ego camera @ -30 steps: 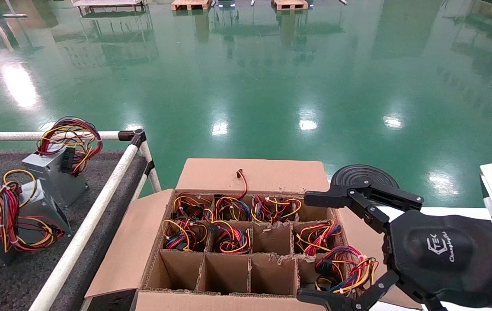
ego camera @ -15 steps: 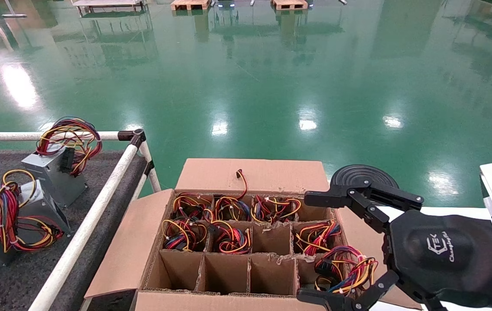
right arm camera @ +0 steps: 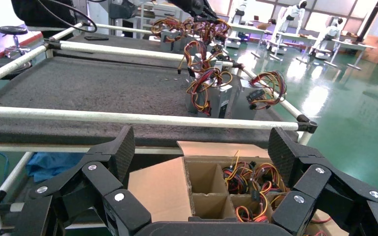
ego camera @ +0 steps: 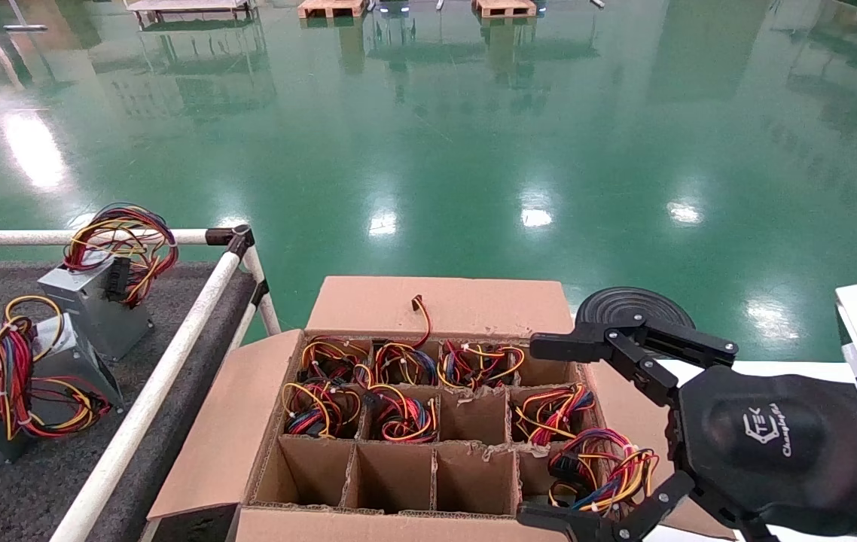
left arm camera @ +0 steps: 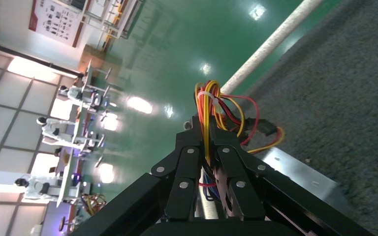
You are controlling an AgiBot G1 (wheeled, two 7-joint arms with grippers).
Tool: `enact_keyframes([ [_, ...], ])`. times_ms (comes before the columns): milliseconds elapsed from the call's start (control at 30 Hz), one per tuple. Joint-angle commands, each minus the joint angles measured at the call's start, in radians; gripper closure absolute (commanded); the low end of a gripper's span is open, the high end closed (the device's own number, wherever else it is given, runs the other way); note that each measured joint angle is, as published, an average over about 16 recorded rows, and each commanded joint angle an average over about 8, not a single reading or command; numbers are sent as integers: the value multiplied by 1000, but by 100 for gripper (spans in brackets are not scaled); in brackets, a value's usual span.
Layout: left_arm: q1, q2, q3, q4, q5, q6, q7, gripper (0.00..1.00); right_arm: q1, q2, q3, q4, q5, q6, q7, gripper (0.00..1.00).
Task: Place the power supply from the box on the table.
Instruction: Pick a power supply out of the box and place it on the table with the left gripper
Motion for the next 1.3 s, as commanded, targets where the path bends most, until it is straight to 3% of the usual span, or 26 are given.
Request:
enact_keyframes([
  [33,12,-4,-6,-2,-6,7,3,100,0,0,0,0,0,0,0,0],
  [567,83,-56,-59,-39,-65,65,9,100,0,0,0,0,0,0,0,0],
  [1167,183,-181,-108,-10,-127,126,-13,100,0,0,0,0,0,0,0,0],
  [1300,202,-200,-116,2,-136,136,-15,93,0,0,0,0,0,0,0,0],
])
